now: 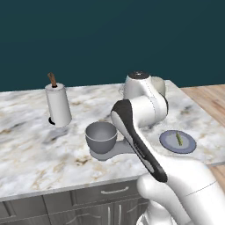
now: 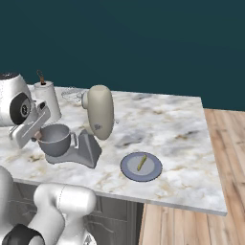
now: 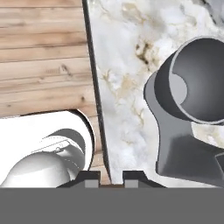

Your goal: Add butter and sugar cubes to the stand mixer bowl and then turn on the stand mixer to begin making frosting.

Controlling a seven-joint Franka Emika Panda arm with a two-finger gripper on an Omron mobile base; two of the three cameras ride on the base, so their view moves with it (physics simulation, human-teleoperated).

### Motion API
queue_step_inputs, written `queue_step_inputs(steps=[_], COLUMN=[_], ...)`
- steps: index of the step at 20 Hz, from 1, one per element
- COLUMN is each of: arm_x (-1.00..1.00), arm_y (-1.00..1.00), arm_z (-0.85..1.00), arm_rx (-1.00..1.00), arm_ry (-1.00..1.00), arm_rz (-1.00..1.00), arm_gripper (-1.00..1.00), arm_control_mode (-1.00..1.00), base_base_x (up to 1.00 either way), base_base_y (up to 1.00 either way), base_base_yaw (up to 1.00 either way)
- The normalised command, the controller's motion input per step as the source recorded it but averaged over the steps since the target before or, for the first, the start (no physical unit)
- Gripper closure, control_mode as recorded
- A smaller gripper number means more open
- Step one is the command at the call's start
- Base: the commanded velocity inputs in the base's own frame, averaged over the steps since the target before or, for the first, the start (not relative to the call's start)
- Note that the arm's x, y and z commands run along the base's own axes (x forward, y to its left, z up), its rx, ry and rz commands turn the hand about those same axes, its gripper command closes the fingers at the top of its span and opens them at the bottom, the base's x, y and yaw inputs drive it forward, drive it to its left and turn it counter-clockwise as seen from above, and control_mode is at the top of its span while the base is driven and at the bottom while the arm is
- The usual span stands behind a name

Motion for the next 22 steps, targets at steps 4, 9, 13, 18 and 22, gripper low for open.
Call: queue_step_inputs(steps=[4,9,13,18,22], arm_x=[0.51,0.50,0.52,0.50,0.47], arm_y=[0.19,0.18,0.13,0.11,0.11], arm_z=[-0.06,-0.23,-0.37,-0.44,-0.45], arm_rx=[-0.15,-0.09,-0.01,0.00,0.00], arm_ry=[0.11,0.06,0.02,0.01,0.00], arm_rz=[0.00,0.00,0.00,0.00,0.00], arm_gripper=[1.00,1.00,1.00,1.00,1.00], arm_control_mode=[-1.00,-1.00,-1.00,-1.00,-1.00], base_base_x=[0.00,0.00,0.00,0.00,0.00], base_base_y=[0.00,0.00,0.00,0.00,0.00], base_base_yaw=[0.00,0.00,0.00,0.00,0.00])
